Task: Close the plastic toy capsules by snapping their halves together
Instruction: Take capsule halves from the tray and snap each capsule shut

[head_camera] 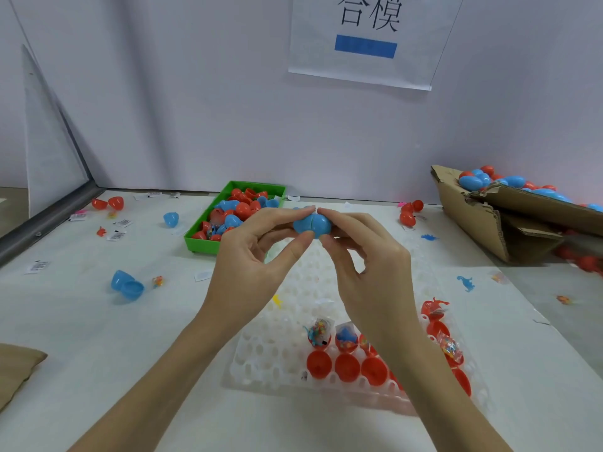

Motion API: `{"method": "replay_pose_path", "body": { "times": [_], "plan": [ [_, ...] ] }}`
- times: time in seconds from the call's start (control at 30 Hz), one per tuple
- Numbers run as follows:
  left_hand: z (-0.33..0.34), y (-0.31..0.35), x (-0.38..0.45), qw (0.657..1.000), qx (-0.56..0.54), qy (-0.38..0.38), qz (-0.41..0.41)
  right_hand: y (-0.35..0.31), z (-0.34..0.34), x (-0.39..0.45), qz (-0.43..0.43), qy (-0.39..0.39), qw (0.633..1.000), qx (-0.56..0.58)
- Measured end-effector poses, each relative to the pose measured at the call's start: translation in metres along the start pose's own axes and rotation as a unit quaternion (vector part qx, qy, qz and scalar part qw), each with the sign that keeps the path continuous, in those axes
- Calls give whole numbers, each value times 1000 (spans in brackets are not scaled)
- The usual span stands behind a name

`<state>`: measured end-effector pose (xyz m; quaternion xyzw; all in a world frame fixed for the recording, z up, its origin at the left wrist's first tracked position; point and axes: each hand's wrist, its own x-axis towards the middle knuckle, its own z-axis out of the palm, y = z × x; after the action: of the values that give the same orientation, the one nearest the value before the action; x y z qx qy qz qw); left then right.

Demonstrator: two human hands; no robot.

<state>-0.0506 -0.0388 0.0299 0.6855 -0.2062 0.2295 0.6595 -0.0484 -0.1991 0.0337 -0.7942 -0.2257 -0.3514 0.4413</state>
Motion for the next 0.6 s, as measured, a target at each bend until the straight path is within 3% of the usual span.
{"method": "replay_pose_path", "body": {
  "times": [0.2, 0.37, 0.6],
  "plan": [
    [3, 3, -1, 998, -52, -7, -42, -4, 6, -4, 53, 5, 996, 66],
    [6, 4, -3, 998, -54, 6, -39, -6, 2, -2, 98, -8, 977, 189],
    [4, -2, -2, 999, 37, -21, 22, -10, 5, -6, 126, 4, 965, 228]
  ]
}}
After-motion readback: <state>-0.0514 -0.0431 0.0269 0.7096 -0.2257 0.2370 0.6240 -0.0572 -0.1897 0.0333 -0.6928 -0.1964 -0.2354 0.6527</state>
